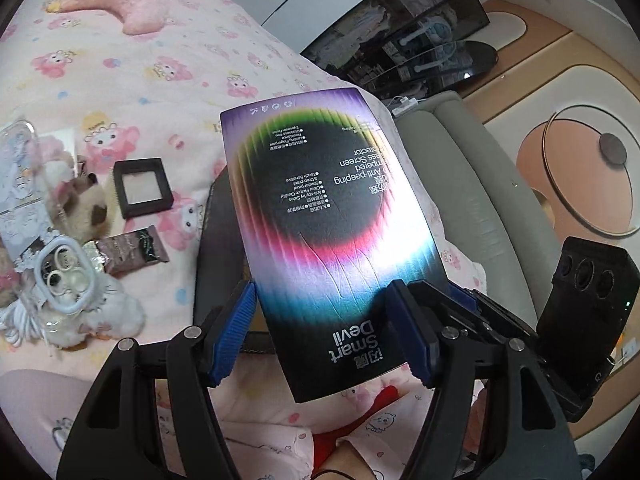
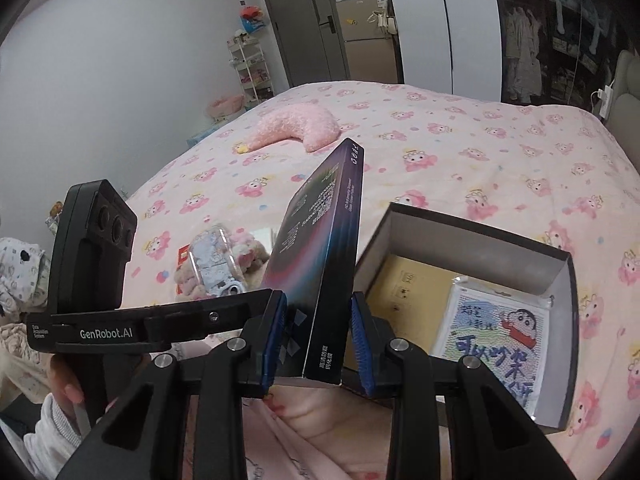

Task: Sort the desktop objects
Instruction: 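Carry the Smart Devil box with both grippers over the black box, then lower the Smart Devil box beside the bead kit with both grippers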

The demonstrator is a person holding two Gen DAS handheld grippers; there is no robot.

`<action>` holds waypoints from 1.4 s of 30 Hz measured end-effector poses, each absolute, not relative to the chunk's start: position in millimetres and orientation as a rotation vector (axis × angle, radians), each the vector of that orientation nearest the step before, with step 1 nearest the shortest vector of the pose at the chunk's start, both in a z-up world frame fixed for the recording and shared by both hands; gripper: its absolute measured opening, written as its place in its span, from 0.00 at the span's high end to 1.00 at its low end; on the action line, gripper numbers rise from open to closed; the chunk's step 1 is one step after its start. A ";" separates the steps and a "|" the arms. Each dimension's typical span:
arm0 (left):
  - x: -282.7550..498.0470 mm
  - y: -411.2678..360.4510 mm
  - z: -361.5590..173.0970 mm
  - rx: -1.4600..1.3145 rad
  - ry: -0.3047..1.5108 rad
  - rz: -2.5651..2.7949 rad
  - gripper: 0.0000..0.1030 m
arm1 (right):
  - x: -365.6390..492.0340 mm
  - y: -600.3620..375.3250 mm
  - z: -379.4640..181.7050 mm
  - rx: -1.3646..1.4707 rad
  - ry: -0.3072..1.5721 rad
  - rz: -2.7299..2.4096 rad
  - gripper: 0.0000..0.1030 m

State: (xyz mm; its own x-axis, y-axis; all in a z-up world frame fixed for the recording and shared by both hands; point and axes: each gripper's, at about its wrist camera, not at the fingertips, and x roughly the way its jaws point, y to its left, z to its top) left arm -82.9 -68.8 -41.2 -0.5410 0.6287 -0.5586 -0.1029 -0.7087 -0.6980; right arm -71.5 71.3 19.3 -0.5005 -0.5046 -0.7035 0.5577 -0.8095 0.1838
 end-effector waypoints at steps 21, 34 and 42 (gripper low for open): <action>-158.2 54.4 -101.6 -1.511 -0.596 2.223 0.54 | -168.7 176.8 -74.4 1.405 -0.229 -2.129 0.76; -158.9 57.8 -121.9 -1.642 -0.529 2.218 0.51 | -174.0 178.0 -109.5 1.641 -0.181 -2.046 0.78; -167.9 58.8 -103.9 -1.581 -0.389 2.303 0.51 | -185.1 207.3 -91.2 1.569 -0.142 -2.339 0.78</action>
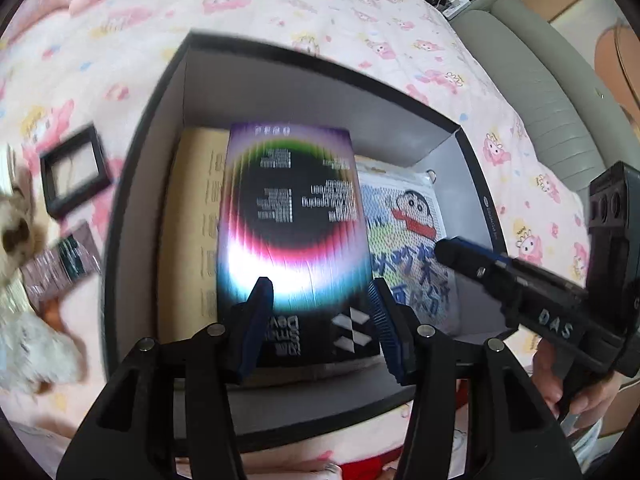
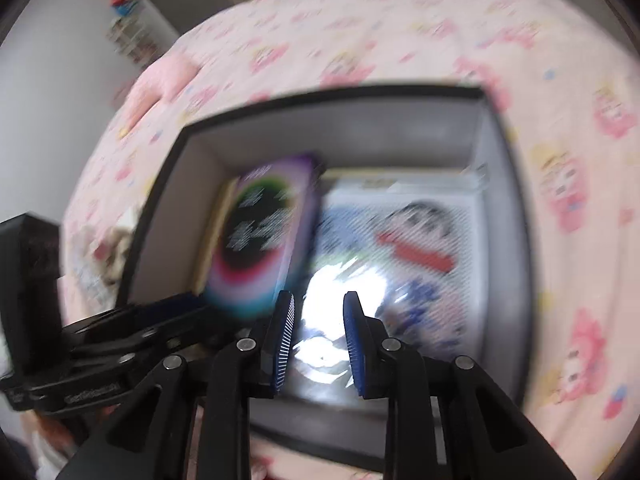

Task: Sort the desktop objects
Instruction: 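Lower the Smart Devil box beside the bead kit with both grippers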

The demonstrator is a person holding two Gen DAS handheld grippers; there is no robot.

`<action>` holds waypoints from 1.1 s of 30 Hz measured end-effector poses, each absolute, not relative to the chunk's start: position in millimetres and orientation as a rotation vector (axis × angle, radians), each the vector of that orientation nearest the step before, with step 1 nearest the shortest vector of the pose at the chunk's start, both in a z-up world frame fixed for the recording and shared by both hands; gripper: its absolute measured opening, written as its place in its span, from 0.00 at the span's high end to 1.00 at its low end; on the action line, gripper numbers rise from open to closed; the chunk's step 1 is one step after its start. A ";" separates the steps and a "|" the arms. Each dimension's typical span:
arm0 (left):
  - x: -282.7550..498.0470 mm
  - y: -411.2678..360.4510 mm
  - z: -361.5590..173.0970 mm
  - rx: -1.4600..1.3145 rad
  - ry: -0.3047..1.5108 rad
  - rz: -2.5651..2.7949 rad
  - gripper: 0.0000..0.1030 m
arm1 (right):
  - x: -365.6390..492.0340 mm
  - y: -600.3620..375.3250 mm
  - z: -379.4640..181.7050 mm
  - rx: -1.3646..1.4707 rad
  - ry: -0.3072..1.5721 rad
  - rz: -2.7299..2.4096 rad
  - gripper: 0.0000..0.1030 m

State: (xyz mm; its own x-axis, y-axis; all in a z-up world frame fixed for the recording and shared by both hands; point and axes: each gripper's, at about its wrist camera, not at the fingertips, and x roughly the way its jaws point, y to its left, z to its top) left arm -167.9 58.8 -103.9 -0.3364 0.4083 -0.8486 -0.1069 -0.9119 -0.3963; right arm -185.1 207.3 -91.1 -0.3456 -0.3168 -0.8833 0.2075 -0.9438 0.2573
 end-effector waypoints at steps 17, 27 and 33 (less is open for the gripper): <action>-177.4 116.8 -122.8 -1.688 0.081 2.380 0.51 | -196.8 202.3 -106.7 1.649 -0.090 -2.399 0.78; -185.0 59.3 -121.4 -1.757 -0.146 2.371 0.52 | -195.8 195.2 -99.3 1.635 -0.087 -2.386 0.78; -218.8 44.9 -107.3 -1.685 -0.231 2.369 0.53 | -230.8 177.0 -82.9 1.634 -0.098 -2.351 0.78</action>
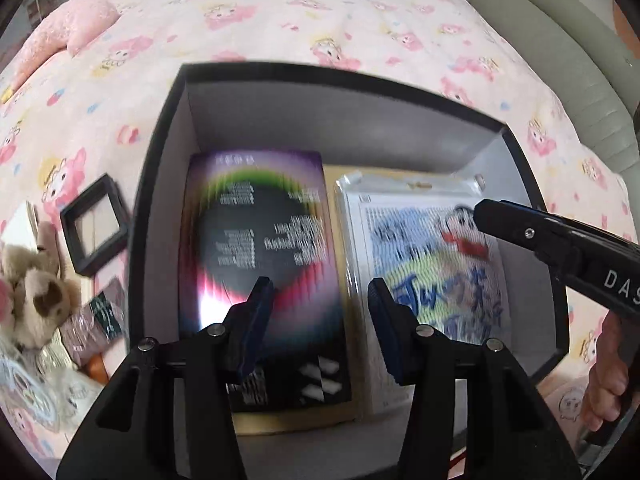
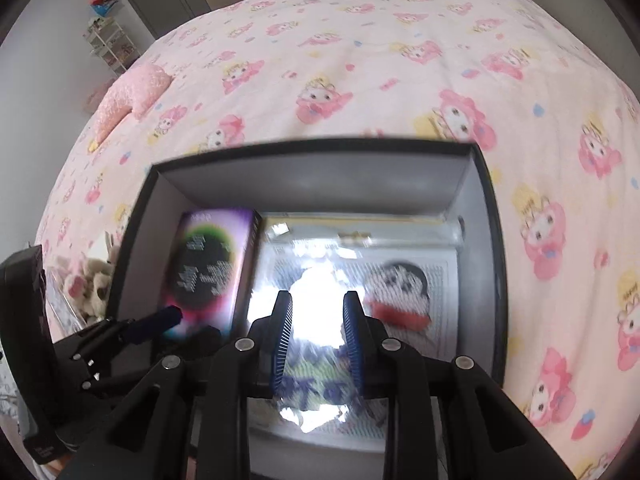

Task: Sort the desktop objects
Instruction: 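Lower the Smart Devil box beside the bead kit with both grippers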

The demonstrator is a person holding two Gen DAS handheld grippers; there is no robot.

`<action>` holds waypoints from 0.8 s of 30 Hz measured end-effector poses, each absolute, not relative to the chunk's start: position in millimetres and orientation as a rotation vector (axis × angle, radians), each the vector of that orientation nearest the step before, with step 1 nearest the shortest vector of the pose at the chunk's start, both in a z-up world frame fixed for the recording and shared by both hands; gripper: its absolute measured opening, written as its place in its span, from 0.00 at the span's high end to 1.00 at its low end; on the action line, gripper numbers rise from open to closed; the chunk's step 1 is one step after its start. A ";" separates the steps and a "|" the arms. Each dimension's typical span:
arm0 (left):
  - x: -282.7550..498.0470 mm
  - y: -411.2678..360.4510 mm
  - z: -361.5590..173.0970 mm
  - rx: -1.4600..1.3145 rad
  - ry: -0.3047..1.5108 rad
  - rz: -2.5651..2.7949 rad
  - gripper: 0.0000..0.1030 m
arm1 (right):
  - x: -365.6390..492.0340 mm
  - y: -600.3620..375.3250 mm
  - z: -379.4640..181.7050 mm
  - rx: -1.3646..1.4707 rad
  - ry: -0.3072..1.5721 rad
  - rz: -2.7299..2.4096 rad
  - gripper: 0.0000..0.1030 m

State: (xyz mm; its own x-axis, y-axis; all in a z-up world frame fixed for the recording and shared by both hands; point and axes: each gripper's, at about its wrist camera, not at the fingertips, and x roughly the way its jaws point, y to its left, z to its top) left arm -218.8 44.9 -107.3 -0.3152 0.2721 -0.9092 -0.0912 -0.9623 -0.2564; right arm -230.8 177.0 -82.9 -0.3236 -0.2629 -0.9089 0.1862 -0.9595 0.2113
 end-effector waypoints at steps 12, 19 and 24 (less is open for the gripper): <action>-307.0 65.7 -132.7 -1.762 -0.100 2.418 0.55 | -291.9 159.4 -139.0 1.742 -0.045 -2.241 0.78; -322.7 65.8 -149.0 -1.829 -0.104 2.408 0.54 | -298.3 161.2 -148.2 1.760 -0.029 -2.241 0.77; -311.2 63.2 -160.7 -1.907 -0.125 2.325 0.53 | -296.2 165.4 -151.2 1.767 -0.015 -2.245 0.77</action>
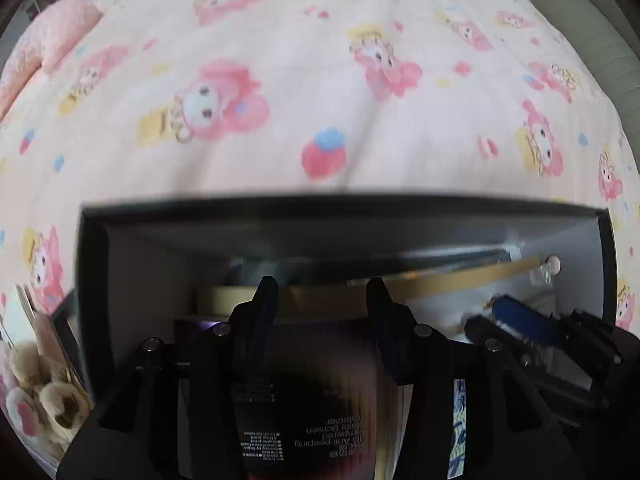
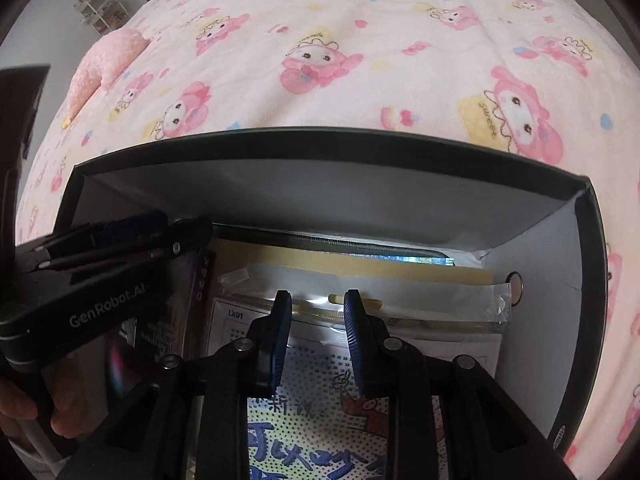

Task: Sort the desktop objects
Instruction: 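Lower the Smart Devil box beside the bead kit with both grippers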

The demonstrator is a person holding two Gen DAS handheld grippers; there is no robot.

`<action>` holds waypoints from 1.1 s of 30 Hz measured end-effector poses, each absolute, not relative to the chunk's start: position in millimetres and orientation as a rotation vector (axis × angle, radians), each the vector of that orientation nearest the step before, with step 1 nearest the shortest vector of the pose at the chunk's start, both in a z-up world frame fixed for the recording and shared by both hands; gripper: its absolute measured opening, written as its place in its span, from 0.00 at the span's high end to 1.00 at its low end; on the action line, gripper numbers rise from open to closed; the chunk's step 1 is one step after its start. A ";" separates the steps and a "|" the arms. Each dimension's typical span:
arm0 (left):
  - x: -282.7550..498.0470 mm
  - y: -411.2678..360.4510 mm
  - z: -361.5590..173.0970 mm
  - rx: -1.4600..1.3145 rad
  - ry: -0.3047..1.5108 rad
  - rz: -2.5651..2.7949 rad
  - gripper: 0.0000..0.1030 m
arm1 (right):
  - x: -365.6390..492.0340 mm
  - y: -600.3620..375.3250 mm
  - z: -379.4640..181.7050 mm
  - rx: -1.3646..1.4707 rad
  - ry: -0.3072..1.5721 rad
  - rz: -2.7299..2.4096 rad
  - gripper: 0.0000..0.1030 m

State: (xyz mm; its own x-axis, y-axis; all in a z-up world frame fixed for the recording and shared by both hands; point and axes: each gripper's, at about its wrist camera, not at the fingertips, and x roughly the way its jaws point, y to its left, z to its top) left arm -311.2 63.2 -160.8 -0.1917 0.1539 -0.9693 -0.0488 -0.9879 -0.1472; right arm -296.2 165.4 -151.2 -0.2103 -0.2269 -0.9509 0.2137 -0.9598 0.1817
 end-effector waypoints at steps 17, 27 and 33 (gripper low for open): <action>-224.2 61.8 -135.0 -1.750 -0.438 2.110 0.56 | -238.4 196.0 -113.5 1.721 -0.199 -2.263 0.77; -213.3 69.2 -129.4 -1.783 -0.434 2.087 0.56 | -205.8 195.2 -118.2 1.739 -0.156 -2.268 0.73; -210.2 78.5 -133.4 -1.791 -0.425 2.078 0.56 | -212.0 207.5 -121.2 1.767 -0.198 -2.292 0.73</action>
